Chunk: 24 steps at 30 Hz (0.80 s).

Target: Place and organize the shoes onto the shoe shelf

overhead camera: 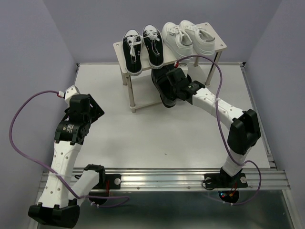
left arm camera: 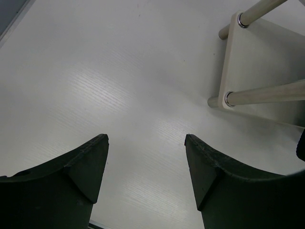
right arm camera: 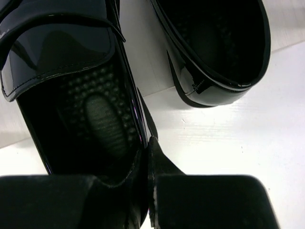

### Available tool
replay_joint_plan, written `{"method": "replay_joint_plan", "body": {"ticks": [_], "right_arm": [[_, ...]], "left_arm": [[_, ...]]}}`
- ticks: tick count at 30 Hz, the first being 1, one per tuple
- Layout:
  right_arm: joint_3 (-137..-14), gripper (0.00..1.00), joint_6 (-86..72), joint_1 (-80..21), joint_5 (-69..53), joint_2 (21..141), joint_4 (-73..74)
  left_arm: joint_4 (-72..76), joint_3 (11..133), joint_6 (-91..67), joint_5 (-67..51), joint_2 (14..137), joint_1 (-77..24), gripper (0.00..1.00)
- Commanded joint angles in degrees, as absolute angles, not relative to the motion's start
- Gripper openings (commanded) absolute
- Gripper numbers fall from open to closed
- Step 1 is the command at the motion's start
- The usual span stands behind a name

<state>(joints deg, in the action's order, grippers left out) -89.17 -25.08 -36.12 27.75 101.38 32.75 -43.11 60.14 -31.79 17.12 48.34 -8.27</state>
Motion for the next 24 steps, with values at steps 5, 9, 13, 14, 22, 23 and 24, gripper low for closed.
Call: {"method": "replay_joint_plan", "body": {"ticks": [5, 9, 13, 14, 22, 23, 24], "right_arm": [[-96.32, 0.01, -25.14, -34.37, 29.27, 104.06, 22.15], [-97.12, 0.01, -25.22, -34.37, 30.06, 105.2, 22.15], [-95.46, 0.01, -25.84, -34.37, 30.5, 104.5, 21.97], [-95.01, 0.01, -26.27, -34.37, 30.67, 103.89, 21.97], [-88.33, 0.01, -29.26, -34.37, 30.5, 100.99, 19.6], [-87.81, 0.01, -29.44, -34.37, 30.59, 101.07, 19.6], [-87.45, 0.01, -29.7, -34.37, 30.85, 100.99, 19.6]], "left_arm": [[-43.15, 61.61, -31.64, 18.19, 48.34, -8.44, 0.76], [-43.51, 61.87, -31.64, 18.63, 48.08, -8.44, 0.76], [-43.68, 61.7, -31.73, 18.81, 48.08, -8.35, 0.76], [-43.68, 61.53, -31.73, 18.81, 48.08, -8.44, 0.76], [-43.33, 60.82, -31.99, 18.46, 47.73, -8.35, 0.76], [-43.33, 60.99, -31.99, 18.46, 47.72, -8.44, 0.76], [-43.42, 61.08, -31.99, 18.54, 47.64, -8.44, 0.76]]}}
